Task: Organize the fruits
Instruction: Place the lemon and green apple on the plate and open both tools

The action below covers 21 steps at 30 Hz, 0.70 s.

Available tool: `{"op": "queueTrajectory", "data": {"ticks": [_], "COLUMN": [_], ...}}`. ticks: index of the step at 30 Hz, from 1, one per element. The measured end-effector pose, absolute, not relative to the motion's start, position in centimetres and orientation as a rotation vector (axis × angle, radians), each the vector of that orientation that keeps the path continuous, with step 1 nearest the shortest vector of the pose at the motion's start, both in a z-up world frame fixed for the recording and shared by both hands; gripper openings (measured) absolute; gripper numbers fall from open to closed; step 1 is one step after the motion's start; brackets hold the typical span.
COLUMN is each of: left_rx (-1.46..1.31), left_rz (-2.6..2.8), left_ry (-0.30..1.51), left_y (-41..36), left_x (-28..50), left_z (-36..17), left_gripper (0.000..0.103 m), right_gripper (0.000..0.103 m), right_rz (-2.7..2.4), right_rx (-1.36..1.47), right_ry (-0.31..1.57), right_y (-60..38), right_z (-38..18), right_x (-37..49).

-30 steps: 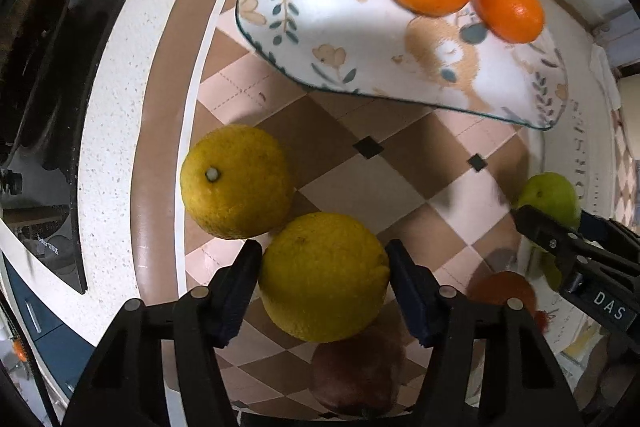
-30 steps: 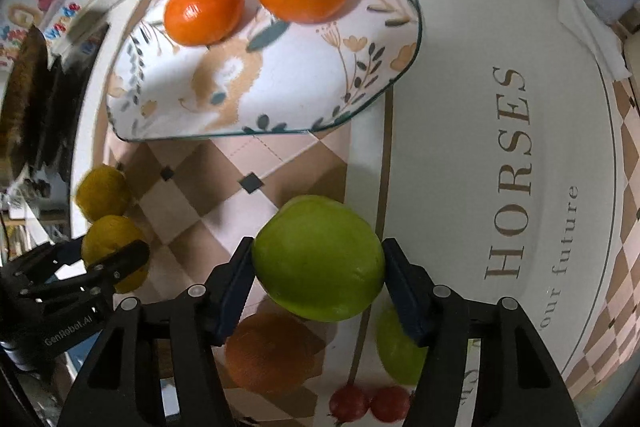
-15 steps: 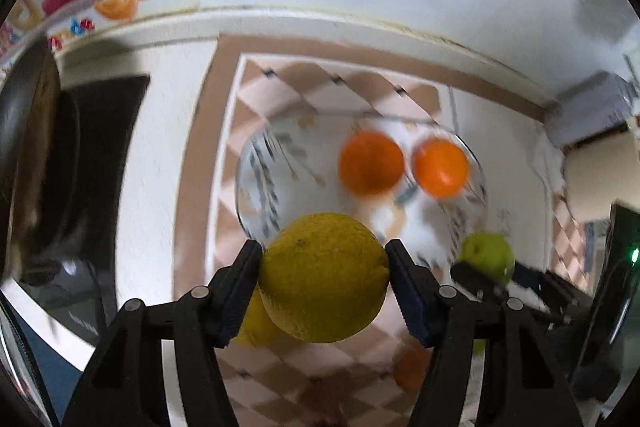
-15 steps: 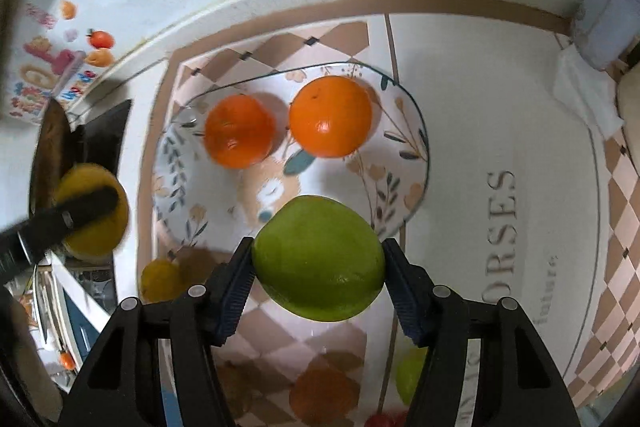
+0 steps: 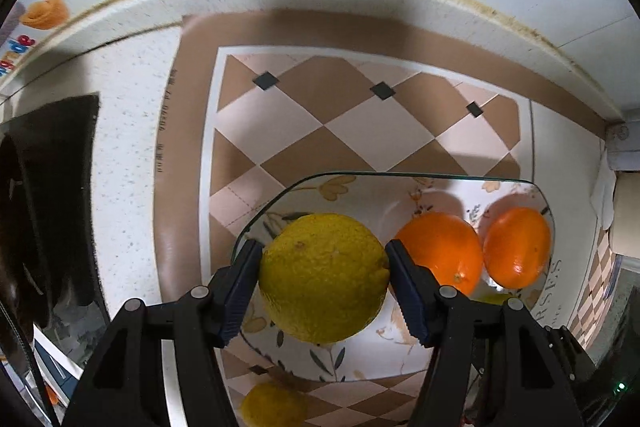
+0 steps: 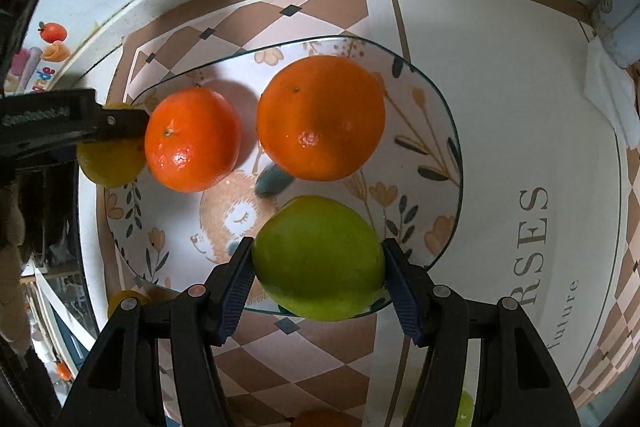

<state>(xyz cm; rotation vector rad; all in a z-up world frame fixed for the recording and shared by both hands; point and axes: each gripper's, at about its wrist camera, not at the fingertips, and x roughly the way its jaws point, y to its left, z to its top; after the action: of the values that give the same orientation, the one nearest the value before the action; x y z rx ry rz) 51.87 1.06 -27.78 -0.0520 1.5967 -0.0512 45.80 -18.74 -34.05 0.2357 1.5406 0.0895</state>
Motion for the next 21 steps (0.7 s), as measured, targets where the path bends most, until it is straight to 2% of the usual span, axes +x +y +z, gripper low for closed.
{"op": "queueTrajectory", "data": {"ticks": [7, 8, 10, 11, 12, 14, 15, 21], "left_rx": [-0.046, -0.050, -0.060, -0.064, -0.064, -0.065, -0.068, -0.062], "left_rz": [-0.044, -0.041, -0.036, -0.032, -0.030, -0.027, -0.025, 0.001], "left_ry": [1.603, 1.600, 1.585, 1.572, 1.560, 1.542, 1.537, 1.469], "left_y": [1.1, 1.2, 1.2, 1.3, 1.3, 1.7, 1.9, 3.4], "left_x": [52.2, 52.2, 52.6, 52.7, 52.7, 52.7, 52.5, 49.8], "left_z": [-29.3, -29.2, -28.9, -28.7, -28.4, -27.8, -27.6, -25.3], "left_gripper": [0.063, 0.063, 0.063, 0.064, 0.065, 0.082, 0.085, 0.087], "right_gripper": [0.067, 0.069, 0.082, 0.085, 0.089, 0.091, 0.092, 0.094], "right_rz": [0.073, 0.068, 0.061, 0.060, 0.055, 0.038, 0.031, -0.013], "right_rx": [0.276, 0.280, 0.288, 0.292, 0.287, 0.273, 0.267, 0.218], "right_ry": [1.545, 1.546, 1.540, 1.533, 1.529, 1.518, 1.513, 1.469], "right_y": [-18.6, -18.8, -19.1, -19.2, -19.5, -19.7, -19.9, -20.7], "right_z": [-34.6, -34.5, -34.0, -33.7, -33.4, -32.8, -32.4, -30.0], "right_x": [46.4, 46.4, 46.5, 46.4, 46.4, 46.3, 46.2, 44.8]}}
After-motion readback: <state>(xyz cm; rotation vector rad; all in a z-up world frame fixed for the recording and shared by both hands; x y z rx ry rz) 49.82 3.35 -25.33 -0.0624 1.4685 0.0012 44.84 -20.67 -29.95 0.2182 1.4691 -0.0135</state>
